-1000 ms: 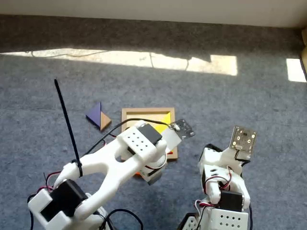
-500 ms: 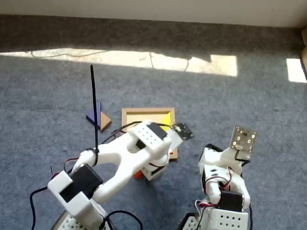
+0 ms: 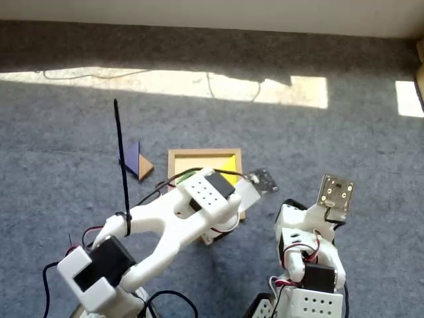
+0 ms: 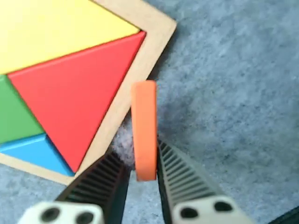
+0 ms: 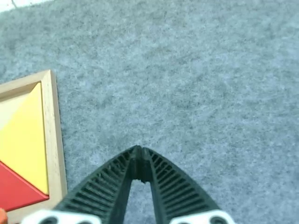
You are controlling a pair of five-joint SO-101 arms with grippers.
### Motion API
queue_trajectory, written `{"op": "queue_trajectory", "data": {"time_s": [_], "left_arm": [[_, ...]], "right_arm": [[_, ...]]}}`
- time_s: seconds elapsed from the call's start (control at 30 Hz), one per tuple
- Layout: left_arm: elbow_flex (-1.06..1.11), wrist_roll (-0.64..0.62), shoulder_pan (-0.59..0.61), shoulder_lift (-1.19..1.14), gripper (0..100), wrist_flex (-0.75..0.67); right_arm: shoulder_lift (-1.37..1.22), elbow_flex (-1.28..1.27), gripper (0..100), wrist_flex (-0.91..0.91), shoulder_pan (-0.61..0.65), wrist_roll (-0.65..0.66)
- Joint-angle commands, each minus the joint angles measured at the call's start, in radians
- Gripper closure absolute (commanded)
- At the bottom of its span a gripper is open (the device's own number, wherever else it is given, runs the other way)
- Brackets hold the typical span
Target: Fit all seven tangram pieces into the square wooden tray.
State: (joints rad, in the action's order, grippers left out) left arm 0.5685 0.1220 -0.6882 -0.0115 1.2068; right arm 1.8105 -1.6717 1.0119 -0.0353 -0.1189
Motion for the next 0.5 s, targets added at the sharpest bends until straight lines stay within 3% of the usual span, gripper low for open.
{"op": "queue_trajectory", "data": {"time_s": [0.0,0.3,0.47], "left_arm": [[-0.022,0.055,0.004,0.097,99,0.008],[-0.179,0.127,0.15,0.038,99,0.025],[-0.254,0.127,0.11,-0.002,99,0.083]], "right_arm": [[-0.004,-0.137,99.3,-0.025,-0.01,-0.008],[-0.004,-0.137,99.3,-0.025,-0.01,-0.008],[-0.004,-0.137,99.3,-0.025,-0.01,-0.008]]}}
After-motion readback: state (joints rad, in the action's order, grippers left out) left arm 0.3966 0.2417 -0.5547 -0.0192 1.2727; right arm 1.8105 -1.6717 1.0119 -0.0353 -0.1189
